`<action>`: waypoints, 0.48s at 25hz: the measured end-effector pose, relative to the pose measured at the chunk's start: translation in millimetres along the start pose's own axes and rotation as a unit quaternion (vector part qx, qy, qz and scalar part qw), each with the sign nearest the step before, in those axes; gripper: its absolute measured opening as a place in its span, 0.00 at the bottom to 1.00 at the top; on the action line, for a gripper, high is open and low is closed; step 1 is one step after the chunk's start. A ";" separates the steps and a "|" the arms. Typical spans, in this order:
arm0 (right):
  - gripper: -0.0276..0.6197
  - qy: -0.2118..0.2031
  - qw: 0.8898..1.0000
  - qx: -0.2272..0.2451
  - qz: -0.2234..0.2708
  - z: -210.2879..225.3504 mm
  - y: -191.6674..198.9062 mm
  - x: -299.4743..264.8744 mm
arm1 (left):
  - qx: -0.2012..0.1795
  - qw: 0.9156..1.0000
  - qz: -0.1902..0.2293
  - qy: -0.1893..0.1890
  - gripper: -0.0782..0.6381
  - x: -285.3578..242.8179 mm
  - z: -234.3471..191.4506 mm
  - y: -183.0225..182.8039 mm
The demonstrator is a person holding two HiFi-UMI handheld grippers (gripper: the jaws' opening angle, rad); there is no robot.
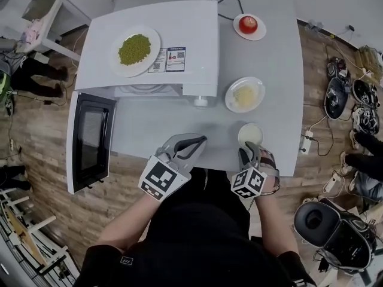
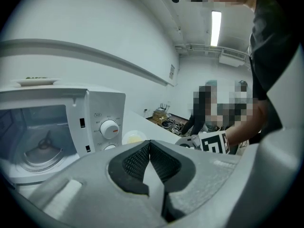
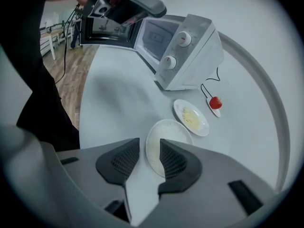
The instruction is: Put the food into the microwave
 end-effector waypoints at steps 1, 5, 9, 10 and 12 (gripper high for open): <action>0.26 0.004 1.000 0.009 -0.006 0.4 1.9 -1.3 | -0.001 1.000 -0.001 -0.002 0.12 1.7 0.0 -2.2; 0.26 0.011 1.000 0.027 -0.011 2.1 3.8 -4.5 | -0.006 1.000 -0.005 -0.009 0.12 5.8 -1.5 -7.2; 0.23 0.028 0.996 0.078 -0.018 -0.9 4.5 -5.1 | -0.007 1.000 -0.006 -0.016 0.12 7.6 -1.8 -11.2; 0.23 0.032 0.995 0.092 -0.022 -1.7 4.4 -5.0 | -0.007 1.000 -0.005 -0.018 0.12 7.7 -1.7 -12.7; 0.22 0.038 0.993 0.108 -0.028 -1.3 4.0 -4.4 | -0.006 1.000 -0.003 -0.020 0.12 8.0 -1.5 -15.5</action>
Point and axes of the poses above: the fingertips, and each gripper's own axes: x backward along the fingers, z to its right, y out of its underside, the point moved 5 cm from there along x, backward along the fingers, and after that the axes turned 4 degrees about -x, right-handed, at the moved point
